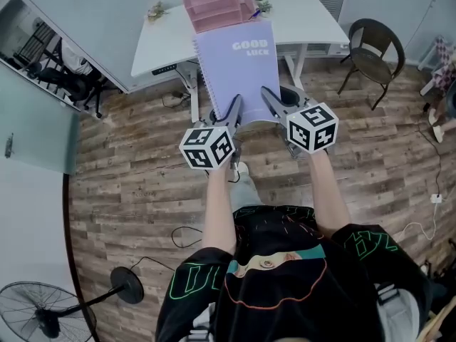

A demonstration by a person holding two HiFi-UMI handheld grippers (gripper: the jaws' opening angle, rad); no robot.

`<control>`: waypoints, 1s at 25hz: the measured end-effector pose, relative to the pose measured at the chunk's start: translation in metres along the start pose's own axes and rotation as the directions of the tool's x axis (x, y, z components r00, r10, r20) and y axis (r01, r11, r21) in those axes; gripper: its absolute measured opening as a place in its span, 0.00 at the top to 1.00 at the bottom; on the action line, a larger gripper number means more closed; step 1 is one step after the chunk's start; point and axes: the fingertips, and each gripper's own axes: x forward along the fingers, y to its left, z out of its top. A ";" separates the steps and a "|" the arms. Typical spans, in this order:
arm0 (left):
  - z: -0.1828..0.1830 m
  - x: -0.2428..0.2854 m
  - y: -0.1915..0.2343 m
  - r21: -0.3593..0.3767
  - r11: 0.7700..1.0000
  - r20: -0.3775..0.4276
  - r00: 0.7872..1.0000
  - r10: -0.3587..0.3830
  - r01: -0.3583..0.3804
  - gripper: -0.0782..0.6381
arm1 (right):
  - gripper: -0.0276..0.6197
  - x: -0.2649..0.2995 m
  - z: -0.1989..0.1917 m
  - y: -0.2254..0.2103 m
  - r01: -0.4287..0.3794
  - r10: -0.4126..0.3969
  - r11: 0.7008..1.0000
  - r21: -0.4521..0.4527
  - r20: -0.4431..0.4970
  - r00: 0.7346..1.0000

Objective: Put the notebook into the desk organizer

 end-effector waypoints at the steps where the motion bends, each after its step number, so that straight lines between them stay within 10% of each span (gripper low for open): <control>1: -0.002 0.005 0.007 -0.008 1.000 -0.002 1.000 -0.002 0.002 0.80 | 0.87 0.007 -0.003 -0.003 0.003 -0.003 1.000 -0.004 -0.007 1.000; 25: -0.032 0.185 0.258 -0.277 0.961 -0.160 0.985 -0.061 0.015 0.80 | 0.87 0.281 -0.071 -0.134 0.123 -0.099 0.990 0.066 -0.292 0.951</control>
